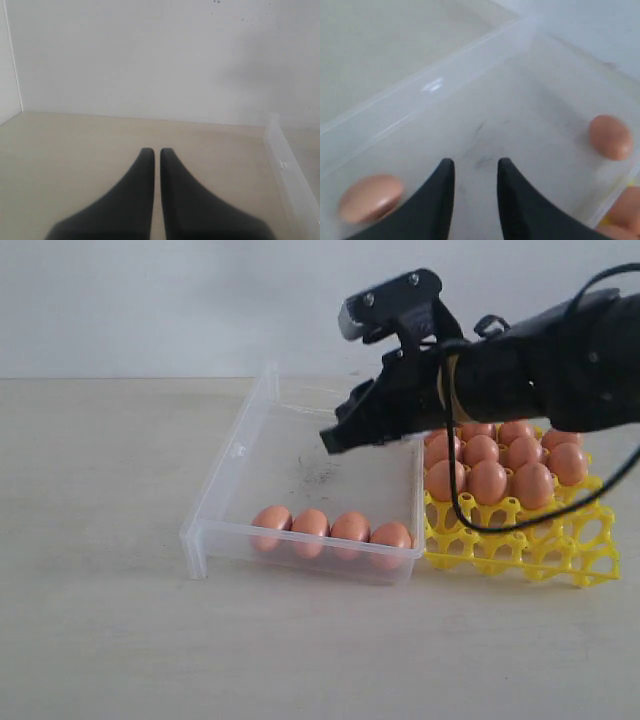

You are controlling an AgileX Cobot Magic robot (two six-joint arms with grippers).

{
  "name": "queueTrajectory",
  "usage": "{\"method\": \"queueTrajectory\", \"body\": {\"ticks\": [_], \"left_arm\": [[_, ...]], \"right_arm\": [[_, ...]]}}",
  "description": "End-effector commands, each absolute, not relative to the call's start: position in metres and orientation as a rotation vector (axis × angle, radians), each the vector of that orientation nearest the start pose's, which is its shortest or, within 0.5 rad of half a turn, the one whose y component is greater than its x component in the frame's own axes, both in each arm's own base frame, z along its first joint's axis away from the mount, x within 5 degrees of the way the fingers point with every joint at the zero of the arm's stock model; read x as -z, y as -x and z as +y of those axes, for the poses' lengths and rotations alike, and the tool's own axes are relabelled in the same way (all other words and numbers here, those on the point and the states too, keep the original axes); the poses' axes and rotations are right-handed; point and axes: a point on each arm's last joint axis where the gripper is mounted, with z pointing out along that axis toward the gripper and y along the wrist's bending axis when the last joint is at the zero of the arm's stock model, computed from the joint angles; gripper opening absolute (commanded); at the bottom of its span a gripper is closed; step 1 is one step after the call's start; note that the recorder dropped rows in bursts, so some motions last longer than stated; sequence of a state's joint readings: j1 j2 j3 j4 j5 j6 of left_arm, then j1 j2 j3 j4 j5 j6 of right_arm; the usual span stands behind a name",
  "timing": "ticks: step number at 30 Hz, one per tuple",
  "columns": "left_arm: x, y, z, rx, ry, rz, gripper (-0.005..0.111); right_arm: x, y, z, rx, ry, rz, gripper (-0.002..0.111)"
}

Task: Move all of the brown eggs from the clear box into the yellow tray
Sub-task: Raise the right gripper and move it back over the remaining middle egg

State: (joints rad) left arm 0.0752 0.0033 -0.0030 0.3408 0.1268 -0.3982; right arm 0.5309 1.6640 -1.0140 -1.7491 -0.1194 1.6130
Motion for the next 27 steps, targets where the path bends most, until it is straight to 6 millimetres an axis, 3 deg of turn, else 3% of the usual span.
{"method": "queueTrajectory", "body": {"ticks": [1, 5, 7, 9, 11, 13, 16, 18, 20, 21, 23, 25, 27], "left_arm": [[-0.202, -0.056, 0.008, -0.04, 0.139, 1.599, 0.004], [-0.202, -0.056, 0.008, -0.04, 0.139, 1.599, 0.004], [-0.202, -0.056, 0.008, -0.04, 0.139, 1.599, 0.004], [-0.202, -0.056, 0.008, -0.04, 0.139, 1.599, 0.004], [-0.202, -0.056, 0.008, -0.04, 0.139, 1.599, 0.004], [-0.202, -0.056, 0.008, -0.04, 0.139, 1.599, 0.004], [-0.202, -0.056, 0.008, -0.04, 0.139, 1.599, 0.004], [-0.202, -0.056, 0.008, -0.04, 0.139, 1.599, 0.004], [-0.202, -0.056, 0.008, -0.04, 0.139, 1.599, 0.004], [-0.202, -0.056, 0.008, -0.04, 0.139, 1.599, 0.004], [-0.202, -0.056, 0.008, -0.04, 0.139, 1.599, 0.004], [-0.202, -0.056, 0.008, -0.04, 0.139, 1.599, 0.004], [-0.202, -0.056, 0.008, -0.04, 0.139, 1.599, 0.004]], "right_arm": [[-0.246, -0.355, 0.185, -0.446, 0.589, 2.044, 0.027], [-0.235, -0.392, 0.175, -0.85, 0.519, 2.124, 0.027], [-0.228, -0.408, 0.169, -0.905, 0.529, 2.123, 0.026], [-0.223, -0.418, 0.168, -0.752, 0.757, 2.008, 0.016], [-0.217, -0.416, 0.172, -0.542, 1.043, 1.846, 0.0], [-0.218, -0.414, 0.179, -0.345, 1.187, 1.74, 0.0], [-0.222, -0.417, 0.193, 0.099, 1.245, 1.669, 0.0], [-0.225, -0.418, 0.197, 0.549, 1.317, 1.591, 0.0], [-0.229, -0.418, 0.201, 0.888, 1.416, 1.496, 0.0], [-0.232, -0.419, 0.203, 0.955, 1.412, 1.483, 0.0], [-0.245, -0.428, 0.201, 0.956, 1.243, 1.541, 0.0], [-0.264, -0.434, 0.199, 0.771, 1.009, 1.728, 0.0], [-0.276, -0.44, 0.195, 0.554, 0.911, 1.912, 0.0]]}}
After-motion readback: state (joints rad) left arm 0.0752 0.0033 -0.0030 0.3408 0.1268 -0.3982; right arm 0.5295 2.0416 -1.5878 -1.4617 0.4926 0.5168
